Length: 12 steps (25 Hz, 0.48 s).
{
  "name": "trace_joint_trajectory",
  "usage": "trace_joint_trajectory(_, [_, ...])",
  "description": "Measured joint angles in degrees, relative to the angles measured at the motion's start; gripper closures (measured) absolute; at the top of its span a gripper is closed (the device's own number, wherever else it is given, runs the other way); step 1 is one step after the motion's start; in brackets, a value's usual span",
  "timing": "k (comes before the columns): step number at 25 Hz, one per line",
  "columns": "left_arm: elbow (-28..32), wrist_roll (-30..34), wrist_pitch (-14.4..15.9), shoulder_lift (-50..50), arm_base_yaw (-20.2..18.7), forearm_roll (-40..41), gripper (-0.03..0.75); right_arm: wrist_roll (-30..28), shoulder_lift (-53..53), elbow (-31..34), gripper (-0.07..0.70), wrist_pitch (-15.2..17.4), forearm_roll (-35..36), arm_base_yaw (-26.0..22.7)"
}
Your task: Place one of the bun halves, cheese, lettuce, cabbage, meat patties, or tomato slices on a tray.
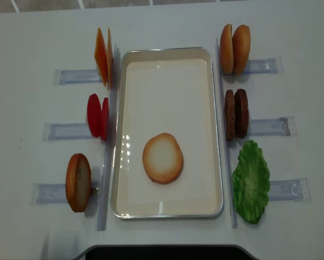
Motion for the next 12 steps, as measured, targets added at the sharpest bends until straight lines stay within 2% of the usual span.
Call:
trace_joint_trajectory(6, [3.6,1.5,-3.0,-9.2,0.0,-0.1,0.15,0.0,0.0,0.0,0.232,0.0,0.0,0.0])
trace_joint_trajectory(12, [5.4,2.6,-5.0,-10.6,0.0,-1.5,0.15,0.0,0.0,0.0,0.232,0.0,0.0,0.0])
